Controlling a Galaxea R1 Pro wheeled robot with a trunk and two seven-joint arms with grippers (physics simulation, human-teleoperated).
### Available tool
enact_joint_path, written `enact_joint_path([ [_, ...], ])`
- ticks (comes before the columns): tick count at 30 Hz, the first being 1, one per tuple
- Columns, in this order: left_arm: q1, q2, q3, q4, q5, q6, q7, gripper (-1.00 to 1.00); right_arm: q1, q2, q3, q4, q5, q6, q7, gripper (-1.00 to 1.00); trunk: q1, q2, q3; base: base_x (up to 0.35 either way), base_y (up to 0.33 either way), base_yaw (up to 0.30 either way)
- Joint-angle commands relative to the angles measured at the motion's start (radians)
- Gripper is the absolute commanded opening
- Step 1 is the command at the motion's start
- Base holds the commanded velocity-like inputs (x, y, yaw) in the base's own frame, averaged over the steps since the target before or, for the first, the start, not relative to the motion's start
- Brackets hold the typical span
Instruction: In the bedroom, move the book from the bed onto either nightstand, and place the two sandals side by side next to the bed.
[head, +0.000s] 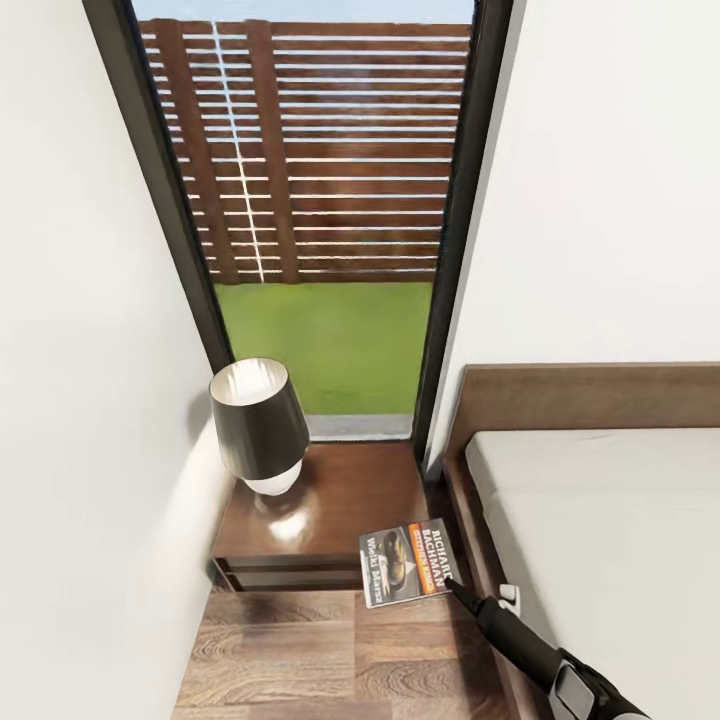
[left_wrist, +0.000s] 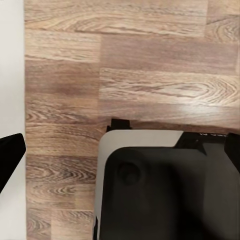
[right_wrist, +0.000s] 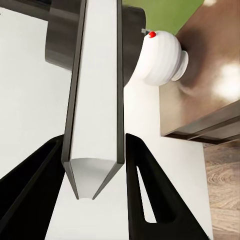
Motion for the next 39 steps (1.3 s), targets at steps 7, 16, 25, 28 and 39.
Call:
enact_joint_path([
  [7, -0.001, -0.010, -0.006, 0.004, 0.011, 0.000, -0.005, 1.00, 0.001, 0.000, 0.001, 0.002, -0.013, 0.009, 0.005, -1.00, 0.000, -0.001, -0.001, 0.100, 0.021, 0.000],
  [16, -0.001, -0.014, -0.006, 0.005, 0.013, -0.001, -0.005, 1.00, 0.006, 0.004, -0.001, 0.001, -0.015, 0.004, 0.004, -1.00, 0.000, -0.001, -0.001, 0.068, 0.014, 0.000],
  [25, -0.001, -0.014, -0.006, 0.005, 0.014, -0.002, -0.002, 1.00, 0.007, 0.006, -0.001, 0.001, -0.015, 0.005, 0.003, -1.00, 0.000, -0.001, -0.001, 0.128, 0.002, 0.000],
  [28, -0.001, -0.015, -0.006, 0.005, 0.015, -0.005, -0.001, 1.00, 0.007, 0.009, -0.001, -0.001, -0.013, 0.004, 0.000, -1.00, 0.000, -0.001, -0.001, 0.071, 0.000, 0.000],
  [39, -0.001, -0.015, -0.006, 0.005, 0.013, -0.006, -0.001, 1.00, 0.007, 0.012, -0.001, 0.000, -0.012, 0.001, -0.027, -1.00, 0.000, -0.001, -0.001, 0.020, 0.000, 0.000],
])
